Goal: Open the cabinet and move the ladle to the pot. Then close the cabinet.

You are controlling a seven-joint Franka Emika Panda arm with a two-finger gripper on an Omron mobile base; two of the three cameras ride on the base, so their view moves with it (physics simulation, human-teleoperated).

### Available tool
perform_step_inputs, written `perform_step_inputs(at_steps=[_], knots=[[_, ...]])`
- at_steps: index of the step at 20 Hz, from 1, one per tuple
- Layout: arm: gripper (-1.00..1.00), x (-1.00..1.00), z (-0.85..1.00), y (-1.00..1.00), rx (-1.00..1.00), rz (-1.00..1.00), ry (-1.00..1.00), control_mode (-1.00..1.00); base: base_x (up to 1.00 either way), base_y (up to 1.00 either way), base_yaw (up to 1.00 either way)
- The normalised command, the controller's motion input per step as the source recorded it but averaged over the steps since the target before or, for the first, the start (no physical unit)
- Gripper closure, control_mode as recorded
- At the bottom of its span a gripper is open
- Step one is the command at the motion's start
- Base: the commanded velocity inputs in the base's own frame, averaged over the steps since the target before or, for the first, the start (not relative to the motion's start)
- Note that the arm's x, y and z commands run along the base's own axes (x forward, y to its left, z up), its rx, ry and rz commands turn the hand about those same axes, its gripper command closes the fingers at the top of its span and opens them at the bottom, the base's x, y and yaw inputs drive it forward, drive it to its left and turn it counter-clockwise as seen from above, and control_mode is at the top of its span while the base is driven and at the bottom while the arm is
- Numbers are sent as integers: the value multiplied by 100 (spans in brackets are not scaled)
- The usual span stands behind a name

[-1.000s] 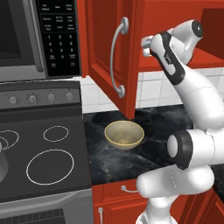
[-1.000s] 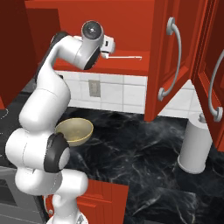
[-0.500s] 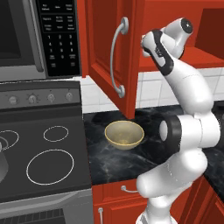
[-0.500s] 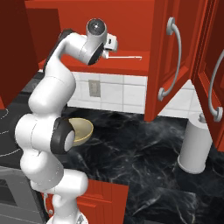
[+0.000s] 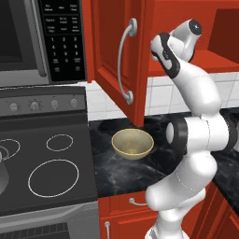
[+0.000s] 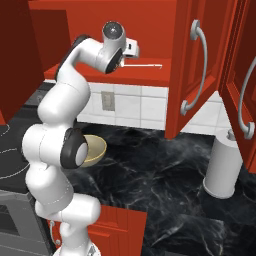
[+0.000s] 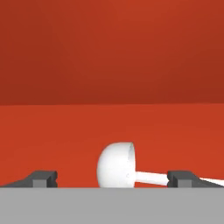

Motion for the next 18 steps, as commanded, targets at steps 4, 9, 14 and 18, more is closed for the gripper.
perform_step_inputs(at_steps=[4, 9, 14, 18], knots=[[-100, 0, -12, -13, -6, -3, 0, -100, 0, 0, 0], [-100, 6, -17, -3, -2, -1, 0, -100, 0, 0, 0], [-100, 8, -16, 0, 0, 0, 0, -100, 0, 0, 0], [-100, 9, -12, 0, 0, 0, 0, -100, 0, 0, 0]])
